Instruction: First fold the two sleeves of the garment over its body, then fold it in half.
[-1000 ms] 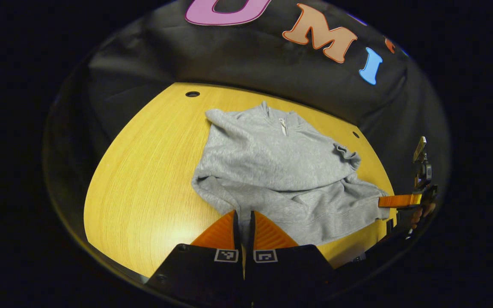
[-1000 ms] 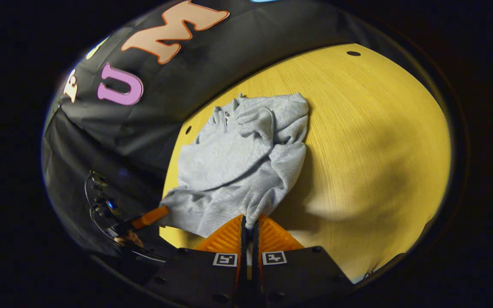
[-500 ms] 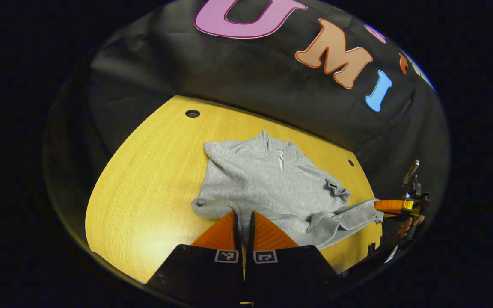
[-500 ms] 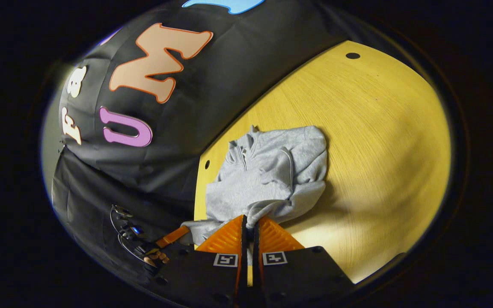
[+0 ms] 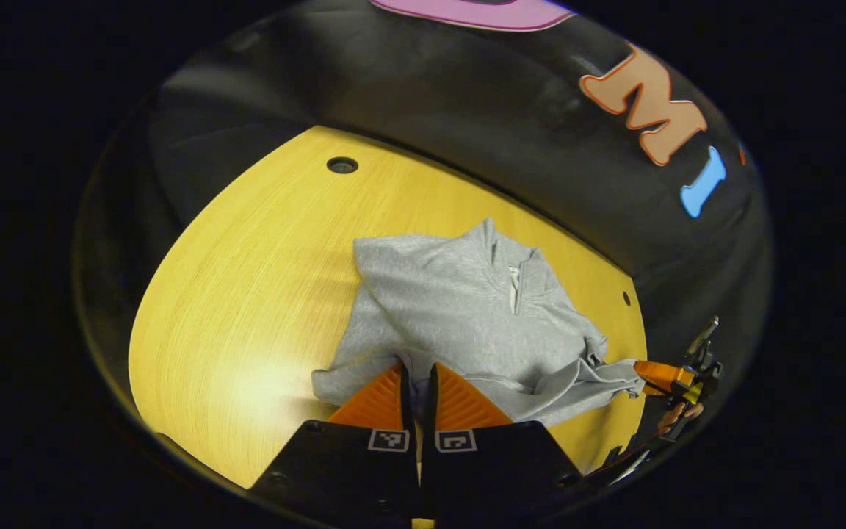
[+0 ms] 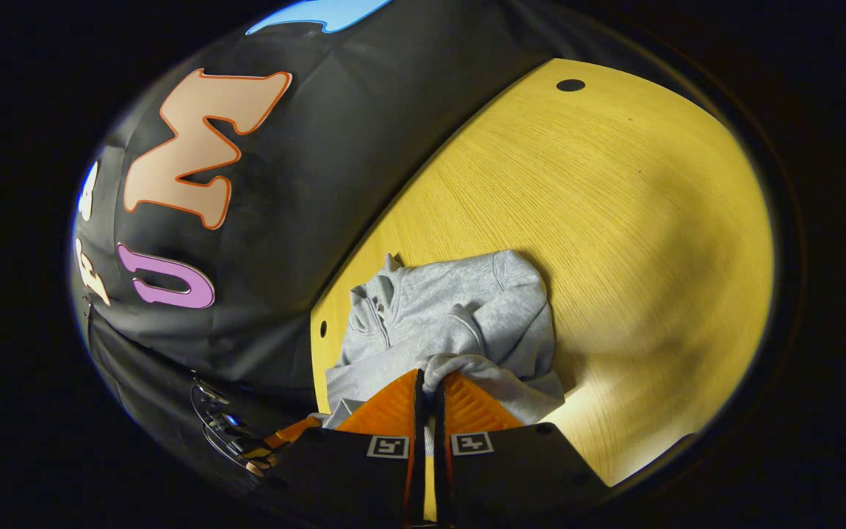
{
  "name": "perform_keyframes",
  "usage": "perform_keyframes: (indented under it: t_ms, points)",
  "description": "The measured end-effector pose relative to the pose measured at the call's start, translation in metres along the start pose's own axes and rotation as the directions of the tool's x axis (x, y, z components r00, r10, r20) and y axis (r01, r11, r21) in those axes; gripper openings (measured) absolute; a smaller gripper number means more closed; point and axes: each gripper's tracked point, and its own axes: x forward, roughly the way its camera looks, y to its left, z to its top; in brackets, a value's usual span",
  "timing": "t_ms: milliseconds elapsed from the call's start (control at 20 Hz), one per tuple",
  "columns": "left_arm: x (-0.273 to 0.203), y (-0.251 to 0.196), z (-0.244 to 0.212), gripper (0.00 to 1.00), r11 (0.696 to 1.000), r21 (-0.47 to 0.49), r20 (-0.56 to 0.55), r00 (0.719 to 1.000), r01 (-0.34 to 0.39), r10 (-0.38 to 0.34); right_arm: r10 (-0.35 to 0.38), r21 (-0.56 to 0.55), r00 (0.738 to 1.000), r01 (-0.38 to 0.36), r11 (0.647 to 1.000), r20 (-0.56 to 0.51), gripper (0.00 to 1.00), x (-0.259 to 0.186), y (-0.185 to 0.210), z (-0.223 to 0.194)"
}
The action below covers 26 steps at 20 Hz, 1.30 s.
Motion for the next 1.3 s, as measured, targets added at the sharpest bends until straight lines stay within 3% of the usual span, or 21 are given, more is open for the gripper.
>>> perform_keyframes:
  t_ms: [100,200,250,300,350,450,500,650,800,1100,1200,1300]
  points:
    - [0.009,0.0,0.005,0.01,0.999,-0.032,-0.005,1.0,-0.015,0.015,-0.019,-0.003,1.0,0.019,1.0,0.022,0.1,0.01,0.001,0.004]
    - [0.015,-0.003,0.017,0.05,0.999,-0.036,0.036,0.999,-0.008,0.009,-0.012,-0.008,0.998,0.012,1.0,0.059,0.21,0.014,0.008,0.01]
    - [0.019,-0.002,0.026,0.21,0.999,-0.029,0.074,0.997,-0.015,0.017,0.003,-0.018,0.996,-0.002,1.0,0.084,0.47,0.013,0.016,0.013]
    - [0.017,-0.006,0.035,0.17,1.0,-0.019,0.129,0.992,-0.006,0.009,0.005,-0.042,0.993,0.0,0.999,0.116,0.72,0.007,0.019,0.022]
    - [0.012,-0.009,0.047,0.42,1.0,-0.008,0.192,0.981,0.001,0.001,0.01,-0.072,0.989,0.001,0.997,0.149,0.98,0.008,0.022,0.026]
    - [-0.001,-0.009,0.068,0.93,1.0,0.022,0.299,0.954,-0.015,0.008,0.013,-0.133,0.973,0.018,0.991,0.229,0.95,-0.002,0.027,0.041]
    - [-0.011,-0.011,0.076,0.96,0.999,0.037,0.34,0.94,-0.029,0.015,0.021,-0.161,0.963,0.023,0.987,0.269,0.95,-0.011,0.033,0.049]
    - [-0.031,-0.014,0.091,0.96,0.99,0.101,0.435,0.899,-0.096,0.043,0.054,-0.281,0.929,0.055,0.958,0.367,0.95,-0.038,0.049,0.06]
    - [-0.063,-0.021,0.1,0.96,0.969,0.174,0.541,0.839,-0.177,0.056,0.103,-0.41,0.887,0.103,0.906,0.45,0.95,-0.069,0.068,0.057]
    - [-0.125,-0.039,0.089,0.96,0.891,0.267,0.709,0.701,-0.366,0.076,0.197,-0.551,0.757,0.247,0.797,0.623,0.95,-0.135,0.092,0.047]
    - [-0.141,-0.041,0.082,0.96,0.875,0.261,0.738,0.669,-0.407,0.091,0.223,-0.594,0.723,0.307,0.743,0.654,0.96,-0.149,0.097,0.039]
    - [-0.153,-0.05,0.073,0.94,0.871,0.27,0.752,0.655,-0.41,0.075,0.252,-0.617,0.673,0.38,0.689,0.695,0.96,-0.166,0.099,0.038]
